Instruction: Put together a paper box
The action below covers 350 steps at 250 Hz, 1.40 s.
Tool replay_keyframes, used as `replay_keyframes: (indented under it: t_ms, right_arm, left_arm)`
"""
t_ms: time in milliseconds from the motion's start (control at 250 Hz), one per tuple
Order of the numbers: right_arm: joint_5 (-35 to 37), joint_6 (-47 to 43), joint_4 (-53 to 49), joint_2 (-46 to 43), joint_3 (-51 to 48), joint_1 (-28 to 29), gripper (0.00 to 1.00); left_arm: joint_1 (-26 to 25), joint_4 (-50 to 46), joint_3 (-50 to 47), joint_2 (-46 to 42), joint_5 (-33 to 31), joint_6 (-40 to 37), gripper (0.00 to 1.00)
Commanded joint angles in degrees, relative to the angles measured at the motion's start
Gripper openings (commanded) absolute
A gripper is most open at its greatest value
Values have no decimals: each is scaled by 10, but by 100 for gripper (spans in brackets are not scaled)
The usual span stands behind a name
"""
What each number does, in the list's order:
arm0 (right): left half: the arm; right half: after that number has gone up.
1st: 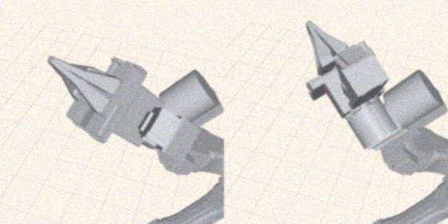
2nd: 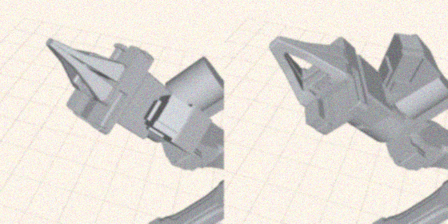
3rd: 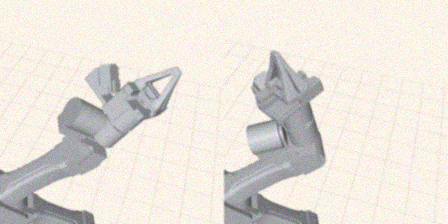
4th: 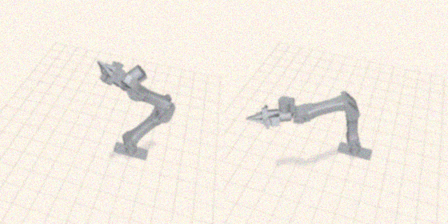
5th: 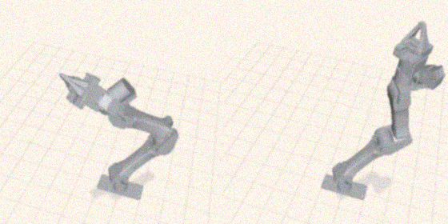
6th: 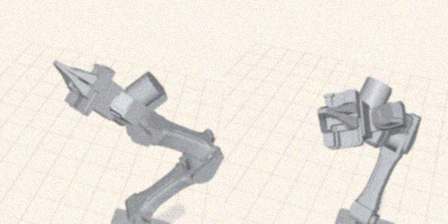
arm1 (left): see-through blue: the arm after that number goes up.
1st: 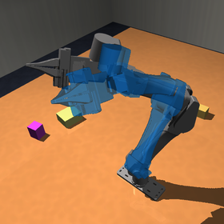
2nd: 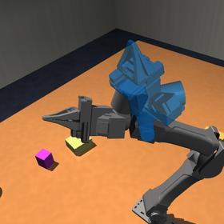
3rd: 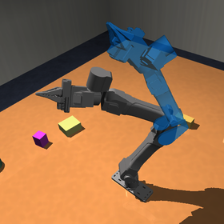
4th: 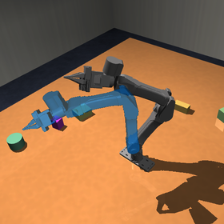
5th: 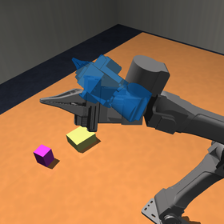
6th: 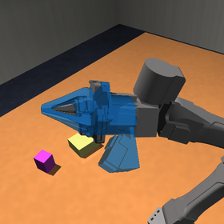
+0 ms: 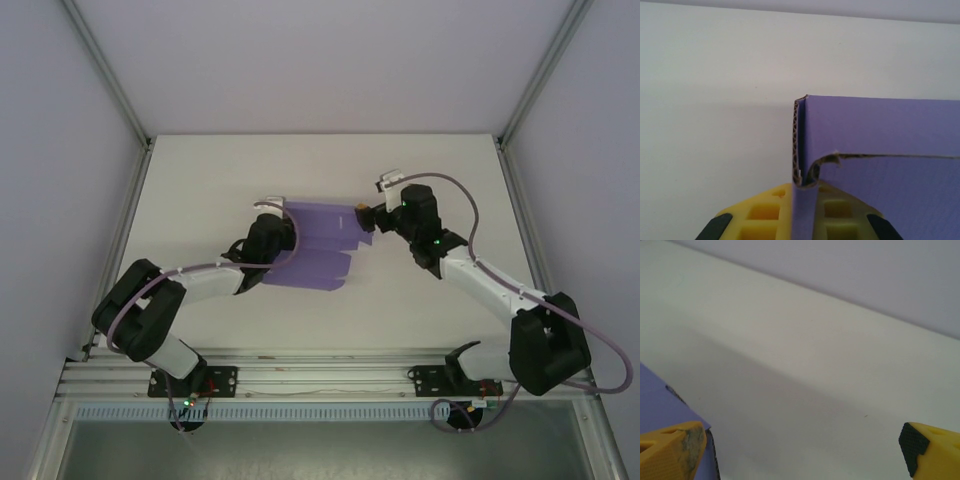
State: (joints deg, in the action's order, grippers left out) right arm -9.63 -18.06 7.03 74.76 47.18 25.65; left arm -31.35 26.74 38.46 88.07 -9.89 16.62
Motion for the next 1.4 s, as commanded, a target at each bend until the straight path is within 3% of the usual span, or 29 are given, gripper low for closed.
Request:
replay_keyframes:
  t_ms: [0,168,308,528,668,895,1027,1231,1395]
  right_arm:
    - [-73,-28,-36,10,14,1,100]
    - [-136,-24,-18,35,14,4,100]
    - [-136,-20,-5,58,24,16,100]
    - [-22,-21,-11,72,43,37,100]
    - [31,55,-30,53,48,-7,100]
    - [-69,69,-28,21,-18,-27,100]
    - [-72,98,32,7,-57,-28,100]
    - [-132,116,54,32,-48,-46,100]
    - [-133,71,-1,4,-19,-70,100]
  left_arm:
    - [-3,11,-1,-21,-1,8,0]
    - [-4,-4,13,-15,-4,5,0]
    - [-8,-8,24,-6,-6,7,0]
    - [-11,-32,41,-2,-2,-3,0]
    - [-11,-11,11,-22,23,-13,0]
    - [-10,-32,8,-44,14,14,0]
    - [-9,-31,11,-46,24,14,0]
    - [-9,-6,4,-50,61,5,0]
    - [-9,-66,26,-47,18,-3,0]
